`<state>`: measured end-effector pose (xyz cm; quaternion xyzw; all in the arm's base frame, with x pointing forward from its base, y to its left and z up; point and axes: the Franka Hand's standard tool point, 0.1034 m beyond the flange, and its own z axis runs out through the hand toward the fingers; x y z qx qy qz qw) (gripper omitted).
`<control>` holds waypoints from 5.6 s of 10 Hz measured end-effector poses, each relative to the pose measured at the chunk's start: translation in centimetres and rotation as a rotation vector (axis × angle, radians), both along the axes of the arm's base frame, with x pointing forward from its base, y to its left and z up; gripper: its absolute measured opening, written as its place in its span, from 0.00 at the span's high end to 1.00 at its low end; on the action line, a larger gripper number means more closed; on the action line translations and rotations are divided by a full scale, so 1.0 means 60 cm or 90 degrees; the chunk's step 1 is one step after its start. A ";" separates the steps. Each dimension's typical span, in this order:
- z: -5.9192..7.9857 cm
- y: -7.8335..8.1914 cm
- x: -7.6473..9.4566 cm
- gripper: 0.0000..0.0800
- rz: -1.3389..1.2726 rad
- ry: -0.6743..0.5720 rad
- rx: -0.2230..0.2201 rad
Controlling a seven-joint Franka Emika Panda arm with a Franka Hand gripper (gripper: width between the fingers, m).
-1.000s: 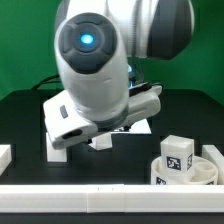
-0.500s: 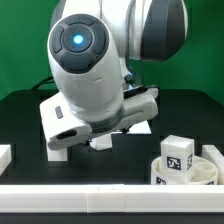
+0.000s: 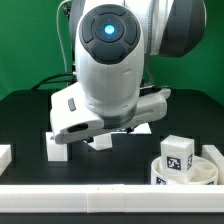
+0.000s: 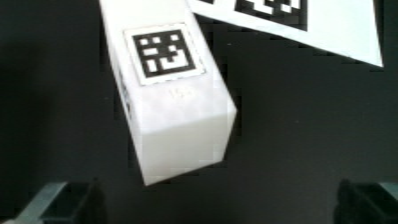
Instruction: Assemble stool
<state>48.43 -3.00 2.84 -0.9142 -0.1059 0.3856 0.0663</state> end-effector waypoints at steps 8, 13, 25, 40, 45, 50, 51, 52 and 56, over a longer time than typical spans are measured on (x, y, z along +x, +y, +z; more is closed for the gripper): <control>-0.010 -0.007 -0.015 0.19 0.109 -0.013 -0.037; -0.026 -0.016 -0.018 0.19 0.126 -0.040 -0.067; -0.041 -0.010 -0.042 0.19 0.099 -0.010 -0.106; 0.040 0.019 0.018 0.58 0.000 0.077 -0.053; 0.062 0.023 0.055 0.58 -0.003 0.023 -0.052; 0.086 0.080 0.108 0.58 -0.165 -0.108 -0.022; 0.093 0.083 0.135 0.58 -0.170 -0.182 -0.021; 0.091 0.079 0.128 0.58 -0.174 -0.209 -0.024; 0.086 0.065 0.152 0.58 -0.193 -0.393 -0.041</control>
Offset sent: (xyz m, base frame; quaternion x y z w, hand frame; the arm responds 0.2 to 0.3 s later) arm -0.0105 -0.0182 0.0031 -0.1360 -0.0406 -0.0164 0.9897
